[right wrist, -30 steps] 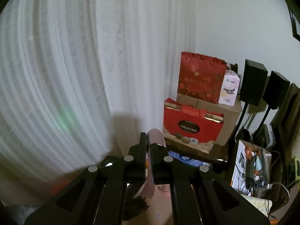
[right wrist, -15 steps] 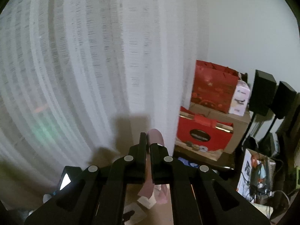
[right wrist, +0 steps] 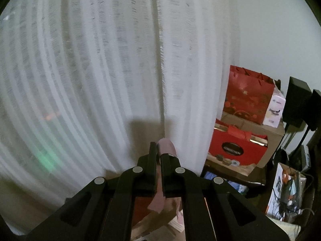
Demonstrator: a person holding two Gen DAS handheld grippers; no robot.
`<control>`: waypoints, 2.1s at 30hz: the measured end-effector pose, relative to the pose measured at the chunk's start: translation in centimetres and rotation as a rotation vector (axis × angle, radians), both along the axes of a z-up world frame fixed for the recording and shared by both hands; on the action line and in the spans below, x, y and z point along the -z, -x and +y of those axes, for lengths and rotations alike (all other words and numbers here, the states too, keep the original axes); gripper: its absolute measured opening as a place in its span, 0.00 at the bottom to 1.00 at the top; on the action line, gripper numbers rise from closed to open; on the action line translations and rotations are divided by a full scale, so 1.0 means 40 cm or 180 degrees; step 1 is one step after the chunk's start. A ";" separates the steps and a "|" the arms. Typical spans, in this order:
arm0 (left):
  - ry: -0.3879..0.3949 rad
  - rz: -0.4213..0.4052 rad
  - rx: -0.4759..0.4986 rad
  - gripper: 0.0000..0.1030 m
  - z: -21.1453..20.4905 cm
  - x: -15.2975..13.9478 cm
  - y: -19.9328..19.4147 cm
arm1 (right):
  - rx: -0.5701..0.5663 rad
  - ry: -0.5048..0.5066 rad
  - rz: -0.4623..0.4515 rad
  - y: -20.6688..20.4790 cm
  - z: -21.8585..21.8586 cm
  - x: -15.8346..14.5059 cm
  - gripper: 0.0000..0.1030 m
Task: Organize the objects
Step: 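Drop the pink ribbon onto the CHANEL box with the right gripper, then move both grippers back toward the black tray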
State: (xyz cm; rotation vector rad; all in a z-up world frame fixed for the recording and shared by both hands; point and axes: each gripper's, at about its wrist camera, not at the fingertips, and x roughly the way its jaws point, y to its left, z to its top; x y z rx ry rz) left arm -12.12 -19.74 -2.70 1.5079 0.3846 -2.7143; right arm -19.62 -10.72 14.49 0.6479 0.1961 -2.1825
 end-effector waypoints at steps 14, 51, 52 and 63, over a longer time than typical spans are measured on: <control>0.0034 -0.0038 0.0053 0.71 0.012 0.018 -0.024 | 0.0187 -0.0396 -0.0732 0.103 -0.011 0.289 0.03; 0.0094 0.0022 0.0458 0.71 0.217 -0.033 -0.013 | 0.0549 -0.0648 -0.1097 0.020 0.355 0.250 0.53; 0.0119 0.0033 0.0484 0.71 0.230 -0.037 -0.012 | 0.0591 -0.0641 -0.1097 0.017 0.372 0.250 0.53; 0.0094 0.0268 0.0564 0.98 0.320 -0.103 -0.007 | 0.1123 -0.0720 -0.0929 -0.026 0.600 0.264 0.74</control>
